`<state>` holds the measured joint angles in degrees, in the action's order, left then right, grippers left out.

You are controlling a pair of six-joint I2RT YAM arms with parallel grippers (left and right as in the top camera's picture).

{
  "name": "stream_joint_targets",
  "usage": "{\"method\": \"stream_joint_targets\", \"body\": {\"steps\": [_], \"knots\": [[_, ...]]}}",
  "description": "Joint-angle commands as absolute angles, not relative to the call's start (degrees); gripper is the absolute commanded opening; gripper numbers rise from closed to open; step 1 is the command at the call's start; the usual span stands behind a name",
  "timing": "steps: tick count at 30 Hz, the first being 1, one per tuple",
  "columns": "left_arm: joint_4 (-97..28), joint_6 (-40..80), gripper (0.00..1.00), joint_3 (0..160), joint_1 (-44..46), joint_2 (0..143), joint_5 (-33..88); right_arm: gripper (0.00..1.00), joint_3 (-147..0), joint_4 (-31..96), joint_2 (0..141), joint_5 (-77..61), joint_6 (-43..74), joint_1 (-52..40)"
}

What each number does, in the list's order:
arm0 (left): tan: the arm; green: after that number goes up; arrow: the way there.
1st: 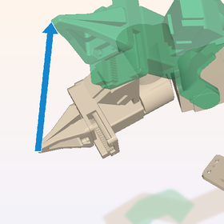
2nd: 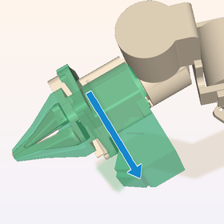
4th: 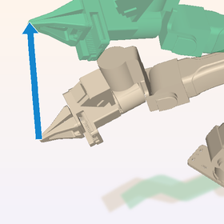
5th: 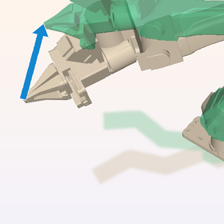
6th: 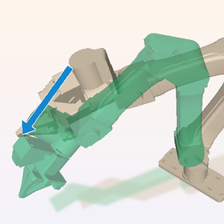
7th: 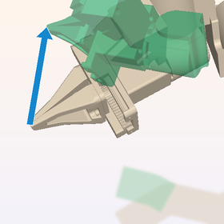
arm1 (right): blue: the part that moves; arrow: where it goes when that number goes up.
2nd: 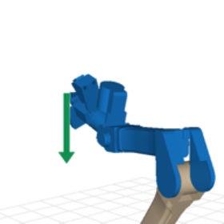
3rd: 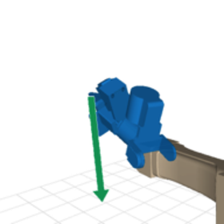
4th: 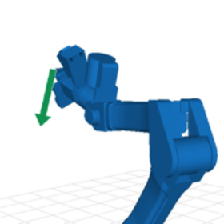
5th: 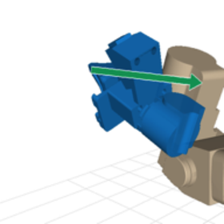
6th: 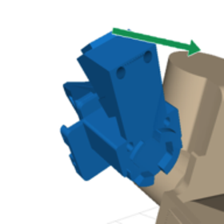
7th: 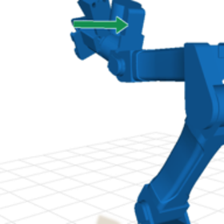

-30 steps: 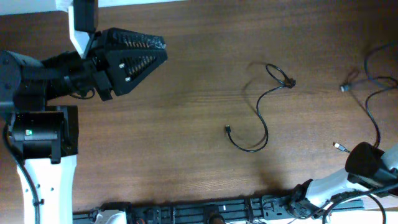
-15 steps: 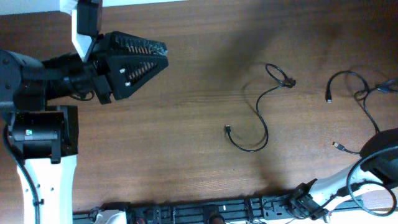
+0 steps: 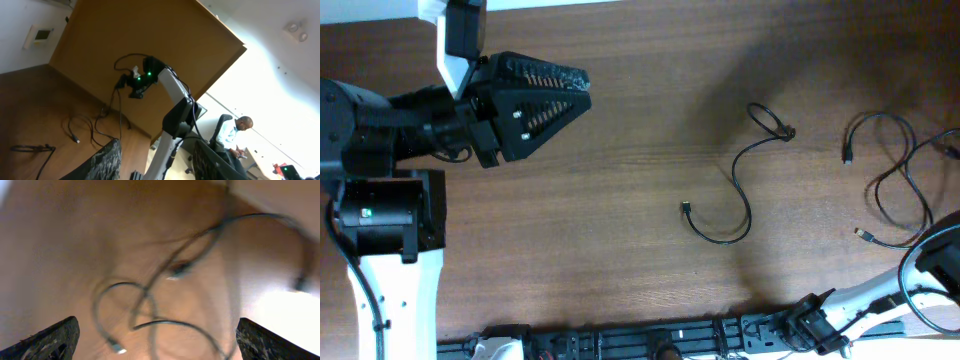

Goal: Untangle cables

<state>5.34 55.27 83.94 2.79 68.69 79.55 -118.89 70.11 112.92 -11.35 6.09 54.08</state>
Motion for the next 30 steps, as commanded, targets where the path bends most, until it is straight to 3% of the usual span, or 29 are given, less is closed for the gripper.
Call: {"method": "stream_joint_targets", "body": {"steps": [1, 20, 30], "knots": [[5.32, 54.17, 0.47, 84.49, 2.85, 68.47, 80.64, 0.99, -118.69, 71.68, 112.77, -23.68, 6.28, 50.76], [5.28, 54.17, 0.44, 84.49, 2.85, 68.47, 81.52, 0.99, -117.16, 89.25, 112.88, -18.50, 3.49, 14.83], [5.30, 54.15, 0.43, 84.49, 2.85, 68.47, 82.74, 0.98, -103.50, 82.74, 112.88, -14.70, 17.28, 8.95]]}}
